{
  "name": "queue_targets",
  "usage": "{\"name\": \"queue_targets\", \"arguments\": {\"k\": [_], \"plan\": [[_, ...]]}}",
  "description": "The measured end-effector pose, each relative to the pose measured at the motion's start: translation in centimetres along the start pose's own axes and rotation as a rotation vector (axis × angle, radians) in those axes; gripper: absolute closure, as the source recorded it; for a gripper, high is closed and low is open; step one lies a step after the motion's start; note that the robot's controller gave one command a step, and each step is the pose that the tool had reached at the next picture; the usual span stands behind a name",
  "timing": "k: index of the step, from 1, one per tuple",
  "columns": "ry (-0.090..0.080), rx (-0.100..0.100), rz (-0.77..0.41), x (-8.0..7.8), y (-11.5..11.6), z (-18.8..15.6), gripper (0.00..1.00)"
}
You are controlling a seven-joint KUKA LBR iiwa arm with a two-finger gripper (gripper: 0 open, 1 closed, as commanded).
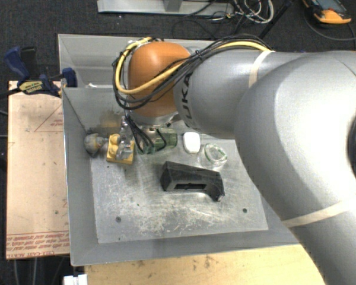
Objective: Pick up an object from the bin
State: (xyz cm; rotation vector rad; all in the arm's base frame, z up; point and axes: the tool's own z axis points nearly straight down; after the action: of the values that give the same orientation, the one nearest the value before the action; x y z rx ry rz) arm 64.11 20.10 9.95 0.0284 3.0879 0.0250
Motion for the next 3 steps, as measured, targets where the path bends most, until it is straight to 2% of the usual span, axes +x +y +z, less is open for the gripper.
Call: {"name": "queue_targets", "arguments": {"k": [3], "plan": [[0.001, 0.000, 0.000, 0.01, 0.01, 0.00, 1.00]]}}
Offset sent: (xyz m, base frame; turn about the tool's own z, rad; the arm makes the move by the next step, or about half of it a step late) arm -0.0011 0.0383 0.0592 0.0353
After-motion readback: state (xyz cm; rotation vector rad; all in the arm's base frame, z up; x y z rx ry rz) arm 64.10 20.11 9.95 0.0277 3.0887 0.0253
